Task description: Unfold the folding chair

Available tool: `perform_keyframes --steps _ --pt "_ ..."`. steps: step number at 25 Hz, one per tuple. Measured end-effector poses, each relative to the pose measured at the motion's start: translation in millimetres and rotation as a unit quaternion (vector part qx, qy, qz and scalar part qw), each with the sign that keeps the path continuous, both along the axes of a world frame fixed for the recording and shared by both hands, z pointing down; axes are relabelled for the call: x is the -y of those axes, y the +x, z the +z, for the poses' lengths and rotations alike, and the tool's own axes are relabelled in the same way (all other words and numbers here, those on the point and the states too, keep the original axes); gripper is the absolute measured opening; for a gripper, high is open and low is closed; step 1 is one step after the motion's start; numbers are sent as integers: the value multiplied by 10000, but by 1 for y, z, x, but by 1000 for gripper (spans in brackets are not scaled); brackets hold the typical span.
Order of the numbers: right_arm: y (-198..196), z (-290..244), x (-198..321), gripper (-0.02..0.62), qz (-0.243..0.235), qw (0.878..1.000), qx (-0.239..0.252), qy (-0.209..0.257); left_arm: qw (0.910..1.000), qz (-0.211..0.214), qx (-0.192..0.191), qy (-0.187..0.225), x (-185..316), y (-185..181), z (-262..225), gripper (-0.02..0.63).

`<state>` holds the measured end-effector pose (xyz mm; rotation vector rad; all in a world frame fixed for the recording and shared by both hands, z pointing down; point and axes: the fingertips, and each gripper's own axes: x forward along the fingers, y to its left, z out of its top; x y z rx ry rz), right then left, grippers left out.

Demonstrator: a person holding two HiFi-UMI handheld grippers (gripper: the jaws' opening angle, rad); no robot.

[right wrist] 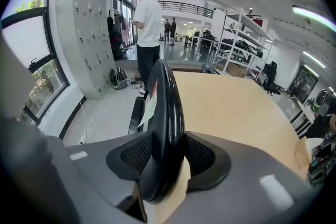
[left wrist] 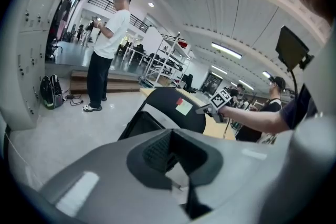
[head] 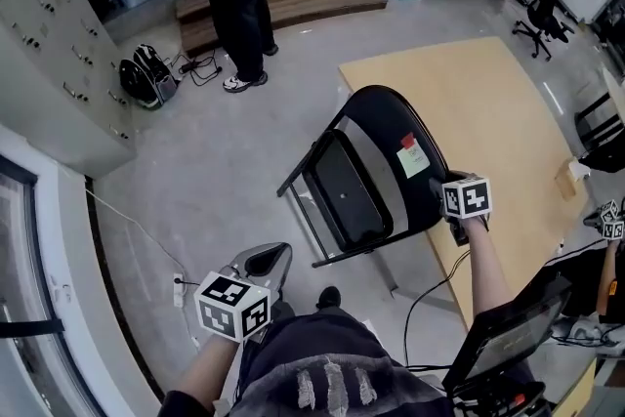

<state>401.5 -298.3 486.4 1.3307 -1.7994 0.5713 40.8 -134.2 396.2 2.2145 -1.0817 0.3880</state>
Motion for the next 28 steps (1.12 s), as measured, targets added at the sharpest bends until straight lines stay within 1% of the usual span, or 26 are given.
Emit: perform_keyframes --steps 3,6,7,8,9,10,13,15,17,18,19,22,25,28 --pt "-1 -2 2 189 52 9998 -177 102 9983 481 65 -308 7 38 31 2" --pt "-2 -1 1 187 13 9997 -231 70 9932 898 6 -736 16 86 68 3" --pt "-2 -1 0 187 -11 9997 -226 77 9908 1022 -25 -882 21 102 79 50" --pt "-2 -1 -1 187 -36 9997 -213 97 9884 1124 -43 -1021 28 118 90 129" --pt "-3 -2 0 187 -61 9997 -200 125 9865 1174 -33 -1138 37 132 101 171" --pt "-3 -3 0 187 -78 9997 -191 154 9856 1161 14 -1228 48 144 112 192" --pt "-3 -6 -1 186 -99 9996 -154 228 9836 1003 285 -1471 83 173 148 213" --pt "-4 -7 -1 186 -133 9995 -114 273 9794 1023 361 -1705 99 194 170 235" --pt "-3 -8 0 184 -185 9993 -71 324 9725 1071 390 -2029 111 214 192 303" --pt "-3 -9 1 184 -207 9991 -51 353 9695 1042 451 -2171 117 222 203 337" --pt "-4 -9 1 184 -223 9990 -29 380 9676 973 550 -2266 124 227 213 357" --pt "-5 -10 1 184 -278 9985 56 473 9636 678 886 -2429 141 235 244 359" --pt "-5 -7 3 184 -331 9974 65 635 9602 362 1031 -2570 148 241 269 359" --pt "-3 -8 0 184 -301 9971 41 704 9581 98 1210 -2595 152 243 282 359"
